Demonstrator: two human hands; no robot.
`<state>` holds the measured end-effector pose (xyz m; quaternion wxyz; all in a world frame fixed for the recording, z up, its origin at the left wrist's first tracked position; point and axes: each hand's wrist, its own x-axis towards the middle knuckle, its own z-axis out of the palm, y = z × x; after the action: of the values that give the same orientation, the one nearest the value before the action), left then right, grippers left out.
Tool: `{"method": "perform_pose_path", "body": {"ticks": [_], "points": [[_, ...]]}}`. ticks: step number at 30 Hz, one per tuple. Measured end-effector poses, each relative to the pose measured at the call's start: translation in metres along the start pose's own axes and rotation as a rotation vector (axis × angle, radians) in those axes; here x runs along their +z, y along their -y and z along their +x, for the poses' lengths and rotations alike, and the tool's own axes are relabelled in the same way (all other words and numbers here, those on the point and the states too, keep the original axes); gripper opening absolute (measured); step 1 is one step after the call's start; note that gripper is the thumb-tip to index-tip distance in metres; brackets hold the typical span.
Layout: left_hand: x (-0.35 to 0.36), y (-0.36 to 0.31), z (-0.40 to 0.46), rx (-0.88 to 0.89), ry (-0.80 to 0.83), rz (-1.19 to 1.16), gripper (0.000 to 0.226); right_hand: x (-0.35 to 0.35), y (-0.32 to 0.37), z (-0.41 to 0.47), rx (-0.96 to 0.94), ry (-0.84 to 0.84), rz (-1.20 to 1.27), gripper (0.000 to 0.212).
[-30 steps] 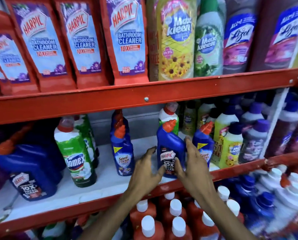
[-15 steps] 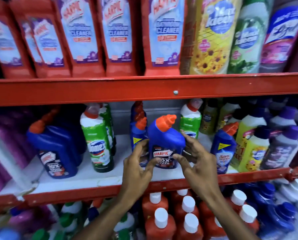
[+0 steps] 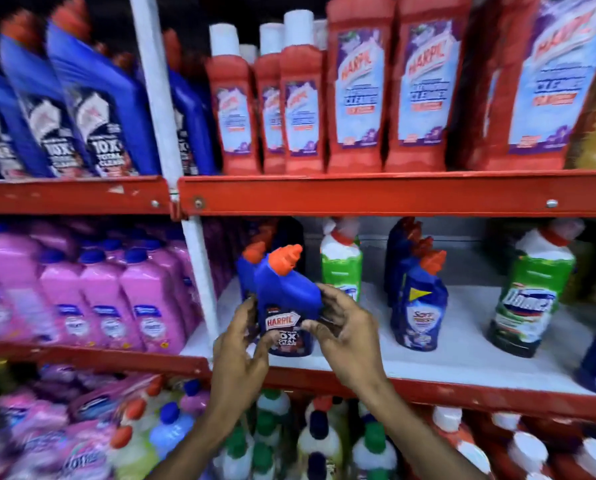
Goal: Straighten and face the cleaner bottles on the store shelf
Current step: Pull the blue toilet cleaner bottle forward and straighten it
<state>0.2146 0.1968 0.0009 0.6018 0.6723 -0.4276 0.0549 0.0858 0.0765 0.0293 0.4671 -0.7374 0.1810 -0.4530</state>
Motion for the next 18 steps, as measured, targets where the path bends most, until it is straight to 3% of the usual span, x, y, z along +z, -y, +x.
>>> {"method": "perform_pose_path", "body": {"ticks": [5, 13, 18], "points": [[-0.020, 0.030, 0.015, -0.027, 0.063, 0.022, 0.081, 0.045, -0.007, 0.011, 0.061, 0.031, -0.030, 0.058], [-0.023, 0.054, 0.016, -0.089, 0.056, 0.062, 0.059, 0.064, -0.015, 0.008, 0.089, 0.010, -0.148, 0.061], [-0.022, 0.039, 0.003, -0.015, -0.038, 0.095, 0.075, 0.047, -0.014, 0.000, 0.021, -0.026, -0.251, 0.060]]}}
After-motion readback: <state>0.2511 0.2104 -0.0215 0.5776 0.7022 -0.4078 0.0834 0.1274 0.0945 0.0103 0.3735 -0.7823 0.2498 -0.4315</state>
